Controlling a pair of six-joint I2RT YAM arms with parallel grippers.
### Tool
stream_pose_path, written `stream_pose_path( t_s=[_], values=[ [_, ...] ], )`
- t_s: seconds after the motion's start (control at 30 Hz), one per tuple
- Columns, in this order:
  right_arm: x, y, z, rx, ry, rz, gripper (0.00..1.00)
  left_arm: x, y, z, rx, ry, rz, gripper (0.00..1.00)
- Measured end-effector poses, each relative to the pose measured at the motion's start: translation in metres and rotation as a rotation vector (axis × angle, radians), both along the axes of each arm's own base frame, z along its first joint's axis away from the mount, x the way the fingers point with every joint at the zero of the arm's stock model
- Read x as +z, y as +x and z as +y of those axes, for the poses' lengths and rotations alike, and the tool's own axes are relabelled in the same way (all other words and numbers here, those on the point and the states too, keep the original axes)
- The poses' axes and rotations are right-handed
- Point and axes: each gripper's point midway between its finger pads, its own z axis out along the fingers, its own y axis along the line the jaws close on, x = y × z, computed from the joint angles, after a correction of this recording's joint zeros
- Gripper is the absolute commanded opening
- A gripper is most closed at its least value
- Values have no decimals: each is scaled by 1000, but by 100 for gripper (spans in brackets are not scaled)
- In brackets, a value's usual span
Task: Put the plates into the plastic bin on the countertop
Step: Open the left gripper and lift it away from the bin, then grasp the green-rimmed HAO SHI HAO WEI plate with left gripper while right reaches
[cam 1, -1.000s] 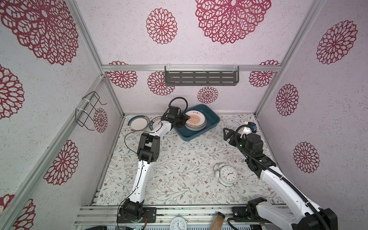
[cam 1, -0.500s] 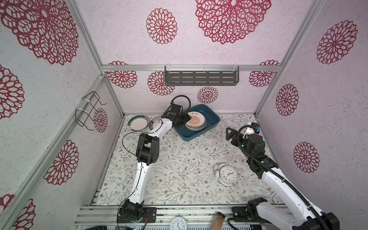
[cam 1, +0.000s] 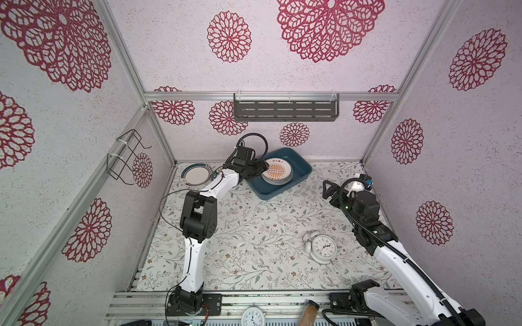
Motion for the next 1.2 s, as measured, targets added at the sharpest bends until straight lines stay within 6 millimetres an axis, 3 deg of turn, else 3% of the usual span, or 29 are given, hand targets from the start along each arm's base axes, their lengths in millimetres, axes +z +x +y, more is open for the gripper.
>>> stream_pose_path(
  t_s=[0.13,0.17,0.3,0.37,0.53,0.63,0.8,0.97,1.1,1.2],
  values=[
    [0,2,5,24,7,-3,99,39,-19,20,19,-3,-115,100],
    [-1,3,7,32,9,-3,99,45,-23,27,28,-6,-134,98],
    [-3,9,19,85,25,-8,99,54,-37,68,97,-31,-184,97],
    [-5,13,25,114,32,-7,99,45,-42,96,156,-44,-176,97],
    [-19,23,47,184,45,24,99,-3,-62,167,332,-73,-88,97],
    [-21,28,67,239,48,32,99,-26,-74,190,397,-82,-35,97],
    [-22,35,114,359,65,28,99,-40,-81,209,450,-114,-5,98],
    [-29,35,168,504,84,31,99,-46,-72,225,485,-191,1,98],
    [-35,31,202,596,95,47,99,-76,-66,232,503,-222,62,94],
    [-33,26,214,632,101,42,99,-99,-61,230,504,-236,109,92]
  ],
)
